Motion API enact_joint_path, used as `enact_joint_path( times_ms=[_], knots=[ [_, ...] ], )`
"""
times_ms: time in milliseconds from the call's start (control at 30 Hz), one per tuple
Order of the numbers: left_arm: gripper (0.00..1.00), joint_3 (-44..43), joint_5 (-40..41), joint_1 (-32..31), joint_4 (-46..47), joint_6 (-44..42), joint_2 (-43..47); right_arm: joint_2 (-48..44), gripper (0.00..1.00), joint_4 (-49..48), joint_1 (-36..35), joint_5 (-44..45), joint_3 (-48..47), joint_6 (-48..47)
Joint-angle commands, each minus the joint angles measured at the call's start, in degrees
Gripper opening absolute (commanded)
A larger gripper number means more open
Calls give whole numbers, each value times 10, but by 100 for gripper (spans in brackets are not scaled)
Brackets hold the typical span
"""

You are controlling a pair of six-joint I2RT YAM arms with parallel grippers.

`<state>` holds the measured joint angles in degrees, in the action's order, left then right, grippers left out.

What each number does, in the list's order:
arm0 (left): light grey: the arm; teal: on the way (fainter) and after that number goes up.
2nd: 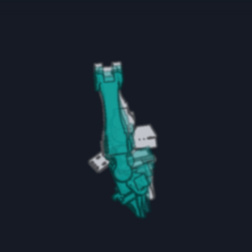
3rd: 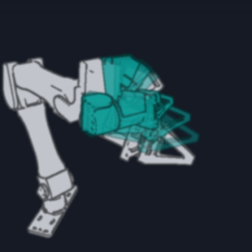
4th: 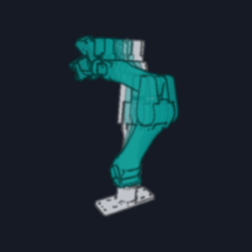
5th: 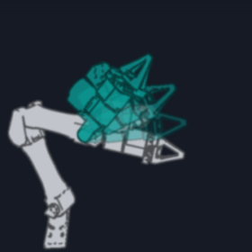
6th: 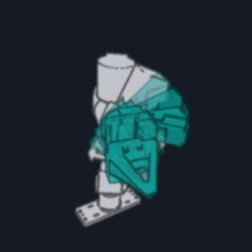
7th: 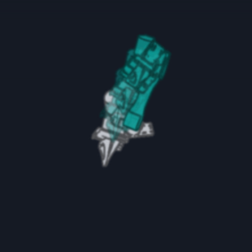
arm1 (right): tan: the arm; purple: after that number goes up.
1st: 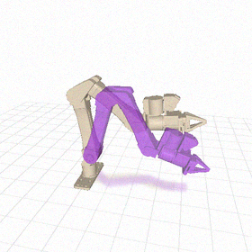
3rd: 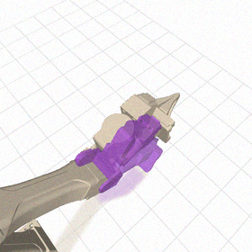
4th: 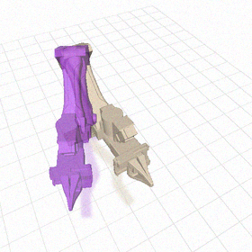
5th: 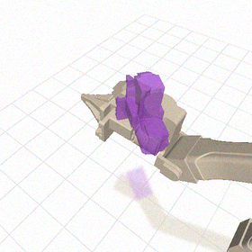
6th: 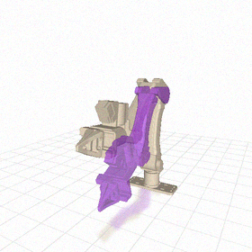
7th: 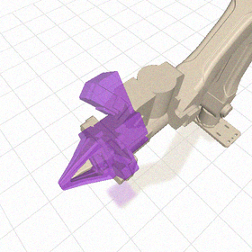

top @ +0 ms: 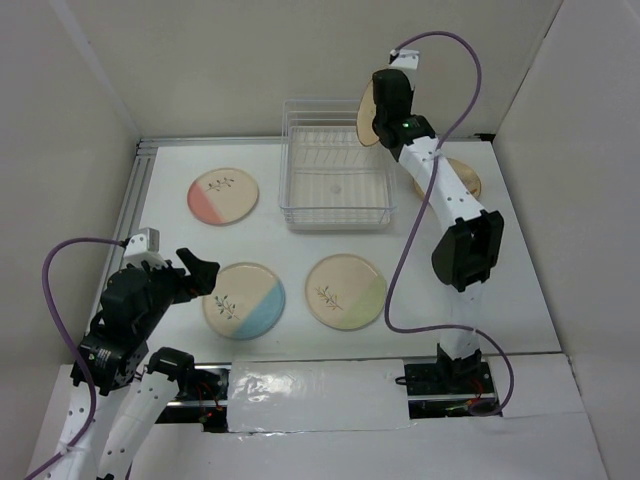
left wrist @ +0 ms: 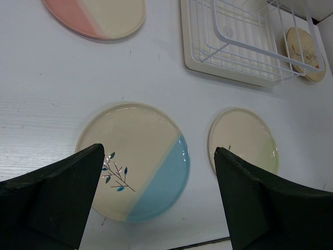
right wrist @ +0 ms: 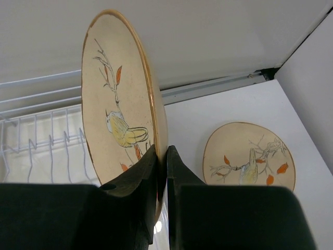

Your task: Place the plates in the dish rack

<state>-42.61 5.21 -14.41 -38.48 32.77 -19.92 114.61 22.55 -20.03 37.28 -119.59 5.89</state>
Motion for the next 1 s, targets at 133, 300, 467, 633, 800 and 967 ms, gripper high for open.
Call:
enact_joint_path(
  times_ms=[133, 300, 467, 633, 800, 967],
  knots=[
    [100, 2, -6, -2, 28, -16, -8, 62, 0, -107, -18, 85, -116, -46],
    [100, 2, -6, -2, 28, -16, -8, 82, 0, -113, -23, 85, -122, -51],
    [100, 2, -6, -2, 28, -16, -8, 98, 0, -124, -40, 85, -122, -62],
    [100, 2, -6, -2, 28, -16, -3, 113, 0, -142, -69, 102, -116, -107],
    [100, 2, -6, -2, 28, -16, 2, 126, 0, -162, -91, 121, -101, -146],
    [100, 2, -6, -2, 28, -16, 2, 157, 0, -150, -91, 121, -122, -146]
  ],
)
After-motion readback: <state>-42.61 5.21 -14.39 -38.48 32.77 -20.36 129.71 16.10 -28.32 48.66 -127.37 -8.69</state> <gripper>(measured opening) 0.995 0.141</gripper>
